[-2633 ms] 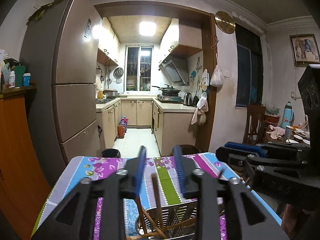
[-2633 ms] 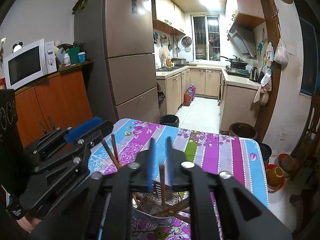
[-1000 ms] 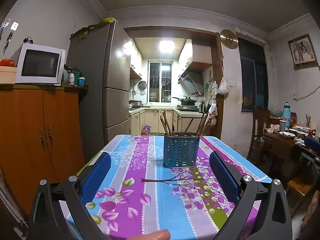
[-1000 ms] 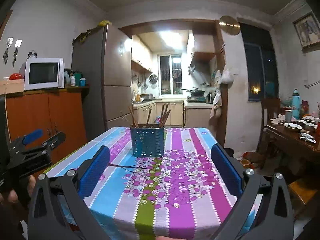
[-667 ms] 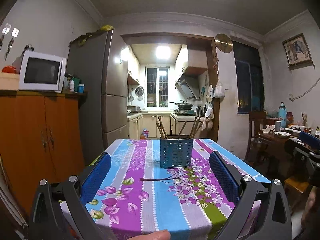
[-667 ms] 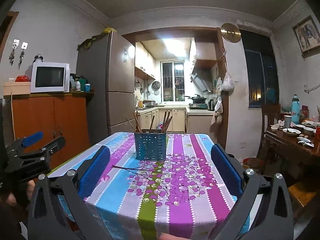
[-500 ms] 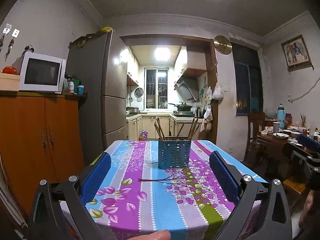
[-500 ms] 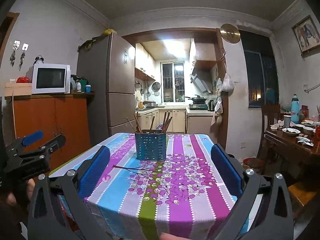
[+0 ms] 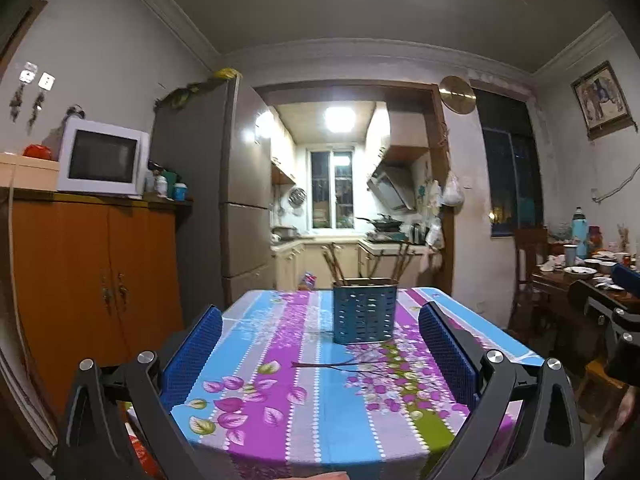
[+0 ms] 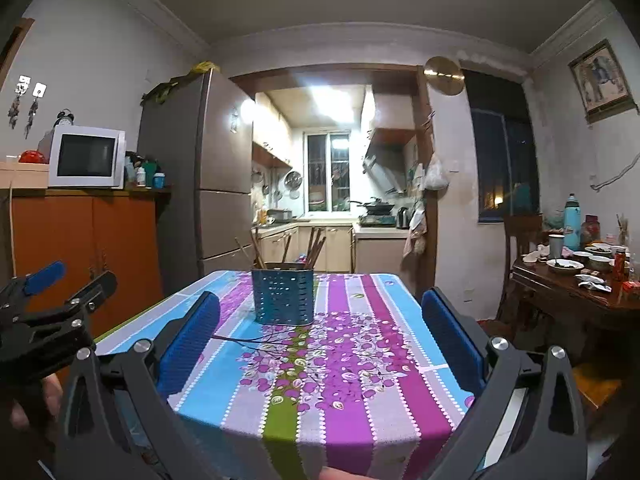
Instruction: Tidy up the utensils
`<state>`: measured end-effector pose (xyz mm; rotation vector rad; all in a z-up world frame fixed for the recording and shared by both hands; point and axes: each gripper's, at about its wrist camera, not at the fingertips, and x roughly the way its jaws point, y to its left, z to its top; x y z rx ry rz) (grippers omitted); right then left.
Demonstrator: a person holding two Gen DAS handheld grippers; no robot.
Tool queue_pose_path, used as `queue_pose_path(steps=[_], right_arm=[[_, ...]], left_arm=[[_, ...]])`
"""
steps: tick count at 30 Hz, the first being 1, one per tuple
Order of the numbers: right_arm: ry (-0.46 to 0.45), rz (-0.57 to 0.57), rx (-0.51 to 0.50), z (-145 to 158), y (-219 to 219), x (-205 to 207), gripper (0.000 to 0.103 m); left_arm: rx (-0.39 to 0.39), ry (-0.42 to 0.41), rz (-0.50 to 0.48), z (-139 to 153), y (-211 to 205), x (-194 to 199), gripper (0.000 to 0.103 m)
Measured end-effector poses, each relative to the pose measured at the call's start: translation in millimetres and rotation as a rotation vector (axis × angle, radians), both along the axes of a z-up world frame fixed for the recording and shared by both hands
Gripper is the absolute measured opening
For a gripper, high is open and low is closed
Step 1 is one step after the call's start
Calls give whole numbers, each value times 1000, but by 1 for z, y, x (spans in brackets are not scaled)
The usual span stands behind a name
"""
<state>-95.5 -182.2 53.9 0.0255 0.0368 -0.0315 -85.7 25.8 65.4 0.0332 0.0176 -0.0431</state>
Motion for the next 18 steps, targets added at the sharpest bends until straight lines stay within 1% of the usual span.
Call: queue_pose_path(steps=[4, 8, 15, 18], right_arm=[[-11, -8, -10, -17, 2, 3, 98], [-17, 11, -13, -29, 2, 3, 98], [9, 19, -10, -38, 2, 9, 98], [16, 23, -14, -39, 2, 10, 98]], left_arm=[[17, -5, 12, -21, -3, 0, 98], [39, -32, 12, -36, -8, -3, 98], [40, -38, 16, -41, -9, 1, 98], [34, -25, 10, -42, -9, 4, 98]])
